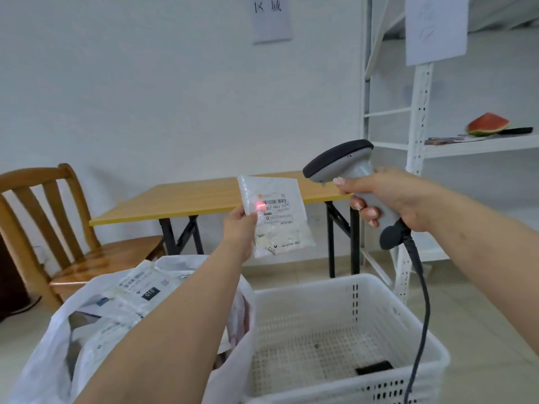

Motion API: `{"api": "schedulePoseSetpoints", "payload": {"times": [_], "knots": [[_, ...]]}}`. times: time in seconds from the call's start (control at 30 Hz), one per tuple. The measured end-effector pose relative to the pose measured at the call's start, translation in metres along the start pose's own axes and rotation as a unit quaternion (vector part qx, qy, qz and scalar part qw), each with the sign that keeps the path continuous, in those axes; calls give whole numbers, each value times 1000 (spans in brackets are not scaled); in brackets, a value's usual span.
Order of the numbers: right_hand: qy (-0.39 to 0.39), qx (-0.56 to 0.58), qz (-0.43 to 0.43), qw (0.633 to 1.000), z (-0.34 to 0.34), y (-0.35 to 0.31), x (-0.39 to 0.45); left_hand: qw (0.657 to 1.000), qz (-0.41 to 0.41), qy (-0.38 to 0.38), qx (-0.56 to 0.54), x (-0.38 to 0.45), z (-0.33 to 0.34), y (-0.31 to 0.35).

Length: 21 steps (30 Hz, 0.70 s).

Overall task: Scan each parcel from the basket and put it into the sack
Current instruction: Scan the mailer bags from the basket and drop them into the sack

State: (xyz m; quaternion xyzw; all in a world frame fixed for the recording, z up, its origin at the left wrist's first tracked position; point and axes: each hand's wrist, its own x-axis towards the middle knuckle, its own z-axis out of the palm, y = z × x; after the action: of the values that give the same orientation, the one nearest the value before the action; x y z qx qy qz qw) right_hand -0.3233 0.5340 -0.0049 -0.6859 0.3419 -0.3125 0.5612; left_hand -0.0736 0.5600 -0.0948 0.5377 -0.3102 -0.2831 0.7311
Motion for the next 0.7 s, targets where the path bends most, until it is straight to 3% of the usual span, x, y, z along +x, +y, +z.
{"api": "schedulePoseSetpoints", "payload": {"times": [0.43,0.57,0.63,0.7], "knots": [[-11,-4,-21,1000,31,-25,-3,998,22,41,30,-8,-43,28],[-35,10,-24,999,64,-20,15,985,34,153,67,-5,-114,44],[-62,8,-9,998,85,-9,26,970,-1,207,128,-2,-163,41],[-87,4,7,996,105,4,37,925,-71,266,261,0,-207,33]]}}
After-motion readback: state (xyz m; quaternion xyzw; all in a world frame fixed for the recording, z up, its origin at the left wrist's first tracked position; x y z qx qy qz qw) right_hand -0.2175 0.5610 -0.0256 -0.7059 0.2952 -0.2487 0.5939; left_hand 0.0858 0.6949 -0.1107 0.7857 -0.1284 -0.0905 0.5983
